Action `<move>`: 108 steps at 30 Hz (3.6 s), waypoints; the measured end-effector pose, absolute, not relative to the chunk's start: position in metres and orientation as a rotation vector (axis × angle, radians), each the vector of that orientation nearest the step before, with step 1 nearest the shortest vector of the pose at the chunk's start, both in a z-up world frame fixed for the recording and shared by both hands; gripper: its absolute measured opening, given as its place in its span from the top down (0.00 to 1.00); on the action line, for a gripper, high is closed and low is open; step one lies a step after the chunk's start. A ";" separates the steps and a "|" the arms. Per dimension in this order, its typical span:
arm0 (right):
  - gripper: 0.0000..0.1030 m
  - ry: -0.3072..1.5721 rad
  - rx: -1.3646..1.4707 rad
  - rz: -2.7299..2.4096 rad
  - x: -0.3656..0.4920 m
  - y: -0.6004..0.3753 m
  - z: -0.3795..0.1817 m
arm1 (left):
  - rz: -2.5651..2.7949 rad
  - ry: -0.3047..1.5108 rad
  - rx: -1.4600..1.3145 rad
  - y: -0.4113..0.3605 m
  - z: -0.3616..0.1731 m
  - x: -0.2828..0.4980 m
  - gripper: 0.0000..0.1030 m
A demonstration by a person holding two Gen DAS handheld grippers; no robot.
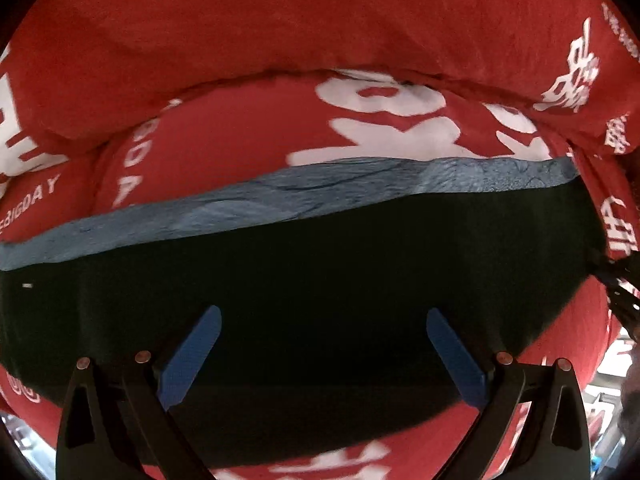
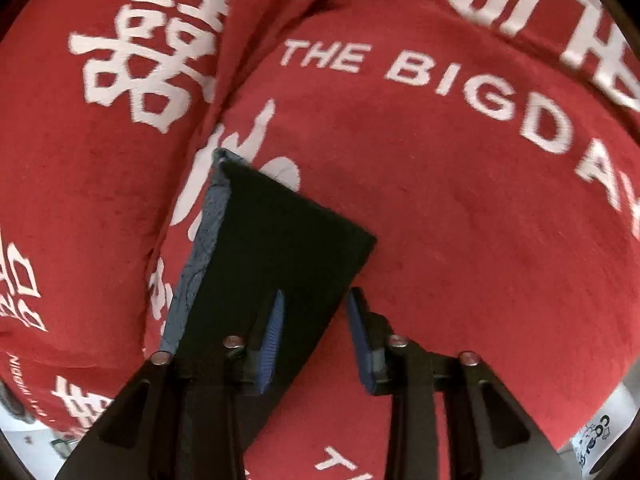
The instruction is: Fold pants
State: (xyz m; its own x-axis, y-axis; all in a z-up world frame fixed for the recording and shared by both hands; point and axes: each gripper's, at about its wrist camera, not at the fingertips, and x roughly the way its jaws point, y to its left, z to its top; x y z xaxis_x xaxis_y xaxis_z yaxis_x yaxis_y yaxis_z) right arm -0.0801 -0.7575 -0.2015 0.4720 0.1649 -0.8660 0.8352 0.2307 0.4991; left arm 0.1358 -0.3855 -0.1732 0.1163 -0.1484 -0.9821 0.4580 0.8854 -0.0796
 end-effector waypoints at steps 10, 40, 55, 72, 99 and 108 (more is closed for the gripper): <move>0.57 0.984 1.362 -0.414 -0.106 -0.770 -0.210 | -0.343 1.420 0.329 -0.413 -0.200 0.131 0.00; 0.75 1.235 0.729 -0.142 0.083 -0.665 -0.206 | -0.172 1.366 0.251 -0.404 -0.210 0.212 0.00; 0.61 1.202 0.875 -0.306 -0.010 -0.690 -0.167 | -0.414 1.402 0.327 -0.440 -0.161 0.137 0.00; 0.59 1.198 1.118 -0.293 -0.070 -0.674 -0.194 | -0.380 1.473 0.335 -0.441 -0.202 0.110 0.00; 0.47 1.035 1.363 -0.279 -0.082 -0.704 -0.223 | -0.379 1.466 0.343 -0.455 -0.205 0.107 0.00; 0.47 0.935 1.400 -0.239 -0.076 -0.710 -0.231 | -0.389 1.462 0.341 -0.455 -0.206 0.107 0.00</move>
State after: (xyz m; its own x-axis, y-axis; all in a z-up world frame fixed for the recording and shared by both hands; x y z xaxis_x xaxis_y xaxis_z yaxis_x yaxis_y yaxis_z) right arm -0.0758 -0.7105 -0.2309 0.6363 0.3723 -0.6757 0.6505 0.2121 0.7293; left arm 0.1069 -0.4553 -0.2057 0.0674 -0.0477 -0.9966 0.4536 0.8911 -0.0120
